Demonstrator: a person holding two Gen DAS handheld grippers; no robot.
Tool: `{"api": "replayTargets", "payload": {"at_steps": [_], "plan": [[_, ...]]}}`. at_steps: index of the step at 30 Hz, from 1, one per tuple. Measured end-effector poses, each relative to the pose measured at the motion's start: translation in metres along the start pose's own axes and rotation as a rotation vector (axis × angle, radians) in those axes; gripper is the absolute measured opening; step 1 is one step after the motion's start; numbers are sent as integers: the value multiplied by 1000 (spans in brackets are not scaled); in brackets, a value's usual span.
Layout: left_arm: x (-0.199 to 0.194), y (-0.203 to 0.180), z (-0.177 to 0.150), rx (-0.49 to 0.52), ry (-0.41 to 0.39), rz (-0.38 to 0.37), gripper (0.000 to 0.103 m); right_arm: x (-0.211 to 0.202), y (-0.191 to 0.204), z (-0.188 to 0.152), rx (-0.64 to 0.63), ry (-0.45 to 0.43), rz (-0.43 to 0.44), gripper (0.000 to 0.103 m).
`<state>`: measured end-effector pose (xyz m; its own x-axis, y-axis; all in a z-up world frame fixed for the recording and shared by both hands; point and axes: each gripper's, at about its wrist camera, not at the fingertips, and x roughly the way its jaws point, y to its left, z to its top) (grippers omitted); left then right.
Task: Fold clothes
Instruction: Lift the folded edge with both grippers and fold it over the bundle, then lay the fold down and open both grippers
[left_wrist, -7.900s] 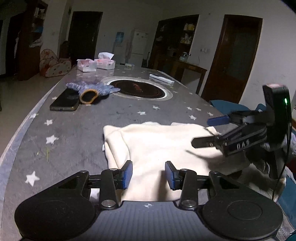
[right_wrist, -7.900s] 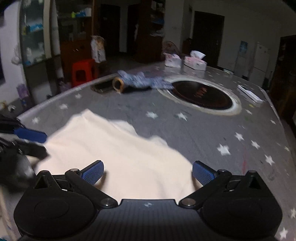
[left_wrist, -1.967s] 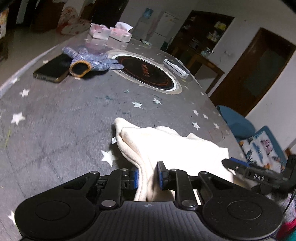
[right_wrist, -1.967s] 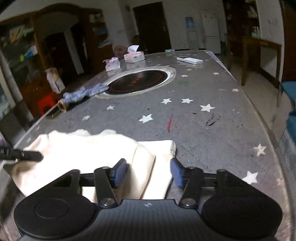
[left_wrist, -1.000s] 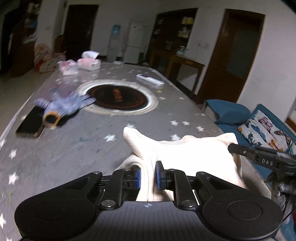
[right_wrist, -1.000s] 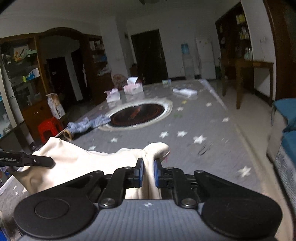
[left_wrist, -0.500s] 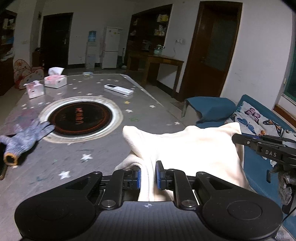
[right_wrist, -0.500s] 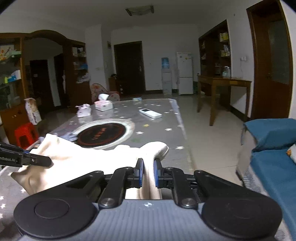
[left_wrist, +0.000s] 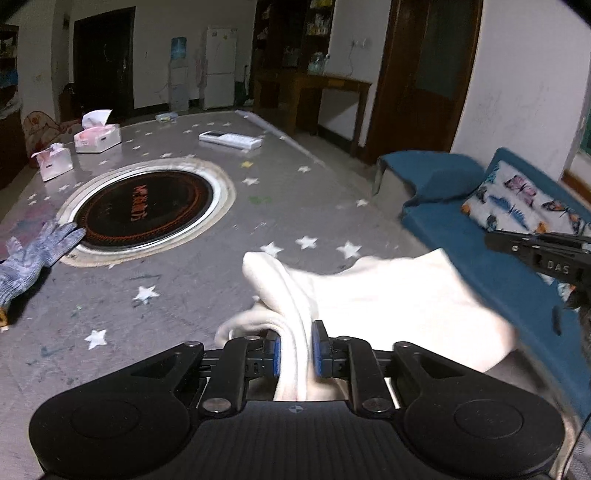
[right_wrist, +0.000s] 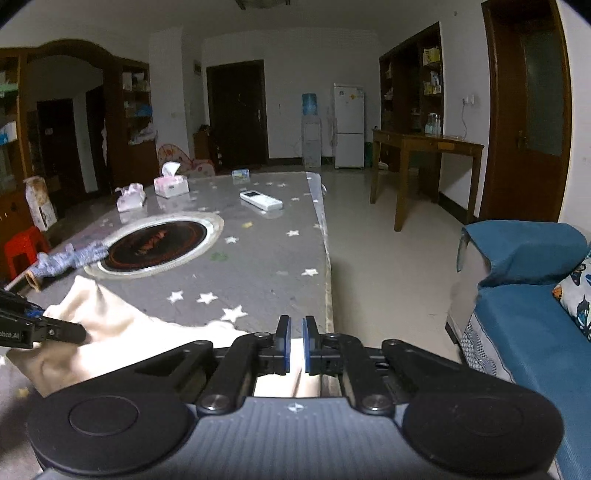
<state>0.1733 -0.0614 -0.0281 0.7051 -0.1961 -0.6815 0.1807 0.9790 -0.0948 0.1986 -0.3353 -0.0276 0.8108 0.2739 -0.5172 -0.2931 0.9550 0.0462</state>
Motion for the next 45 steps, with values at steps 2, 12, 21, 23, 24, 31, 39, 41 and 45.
{"api": "replayTargets", "payload": {"at_steps": [2,12,21,23,24,31,39,41,45], "plan": [[3,5,-1,-11,18,19,31,6,2,-3,-1,16,9,8],[6,28,6,-27,4,92,44,36,17,-6,15,82,114,26],[43,13,24,13,19,17,38,73,39,-6,-5,152,161,38],[51,12,28,17,22,10,38,81,40,-6,1,161,163,41],[55,11,29,18,24,9,38,85,41,-7,5,164,163,44],[77,11,27,40,54,28,41,93,46,-11,-30,169,167,57],[58,9,26,45,23,25,40,77,52,-8,-48,144,179,83],[47,6,23,54,7,13,40,67,54,-7,-56,126,178,91],[20,-2,10,78,-17,-26,40,46,57,-12,-83,112,172,103]]}}
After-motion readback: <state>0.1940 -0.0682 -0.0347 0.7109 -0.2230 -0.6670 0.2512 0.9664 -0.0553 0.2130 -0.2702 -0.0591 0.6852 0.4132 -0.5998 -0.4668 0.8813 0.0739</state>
